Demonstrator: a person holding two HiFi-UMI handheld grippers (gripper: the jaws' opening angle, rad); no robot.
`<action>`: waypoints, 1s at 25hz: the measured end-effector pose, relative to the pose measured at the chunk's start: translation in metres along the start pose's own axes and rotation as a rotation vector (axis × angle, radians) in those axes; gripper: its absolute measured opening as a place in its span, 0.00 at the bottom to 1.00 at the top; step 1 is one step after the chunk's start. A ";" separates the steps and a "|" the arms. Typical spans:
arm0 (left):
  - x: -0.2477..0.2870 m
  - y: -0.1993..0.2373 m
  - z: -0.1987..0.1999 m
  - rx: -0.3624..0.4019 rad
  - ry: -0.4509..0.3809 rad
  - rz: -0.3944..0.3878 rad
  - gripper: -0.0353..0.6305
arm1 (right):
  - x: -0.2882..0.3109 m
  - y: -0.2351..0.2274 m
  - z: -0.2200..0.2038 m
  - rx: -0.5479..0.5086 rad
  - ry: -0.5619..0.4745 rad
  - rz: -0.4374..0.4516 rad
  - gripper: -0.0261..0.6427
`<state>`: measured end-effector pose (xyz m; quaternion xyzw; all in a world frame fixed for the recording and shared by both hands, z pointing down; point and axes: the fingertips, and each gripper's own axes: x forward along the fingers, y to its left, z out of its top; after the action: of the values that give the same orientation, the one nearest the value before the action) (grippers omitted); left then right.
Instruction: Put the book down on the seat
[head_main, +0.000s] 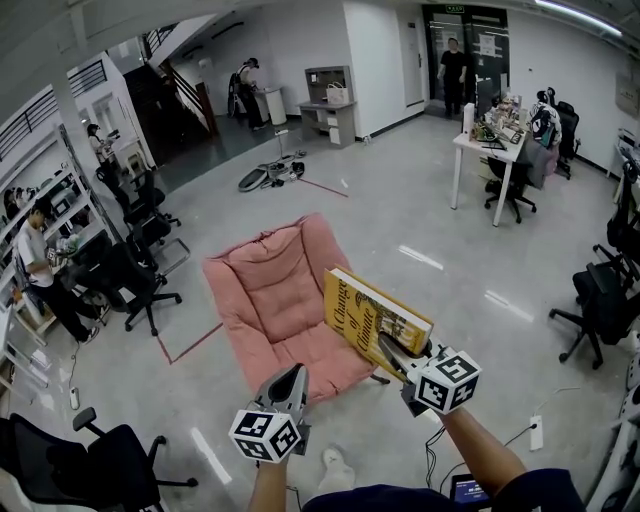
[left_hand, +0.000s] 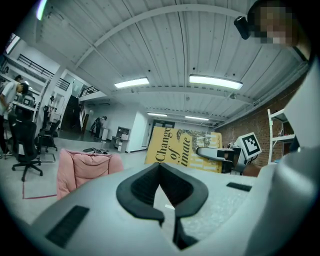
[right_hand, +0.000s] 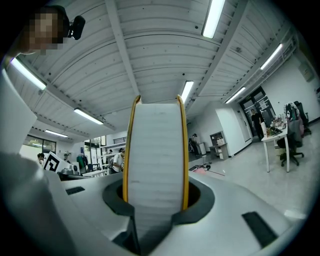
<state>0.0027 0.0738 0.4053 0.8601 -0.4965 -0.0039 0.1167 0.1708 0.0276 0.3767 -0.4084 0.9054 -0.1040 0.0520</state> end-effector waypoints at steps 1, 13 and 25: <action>0.002 0.005 0.001 -0.002 0.002 -0.001 0.06 | 0.005 0.000 0.000 0.001 0.002 -0.002 0.26; 0.025 0.062 0.020 -0.021 0.009 -0.004 0.06 | 0.069 -0.002 0.006 0.006 0.018 -0.011 0.26; 0.036 0.112 0.033 -0.039 -0.002 -0.007 0.06 | 0.121 0.004 0.006 -0.004 0.026 -0.013 0.26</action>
<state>-0.0790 -0.0173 0.4002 0.8593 -0.4936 -0.0150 0.1331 0.0890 -0.0614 0.3689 -0.4129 0.9035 -0.1080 0.0386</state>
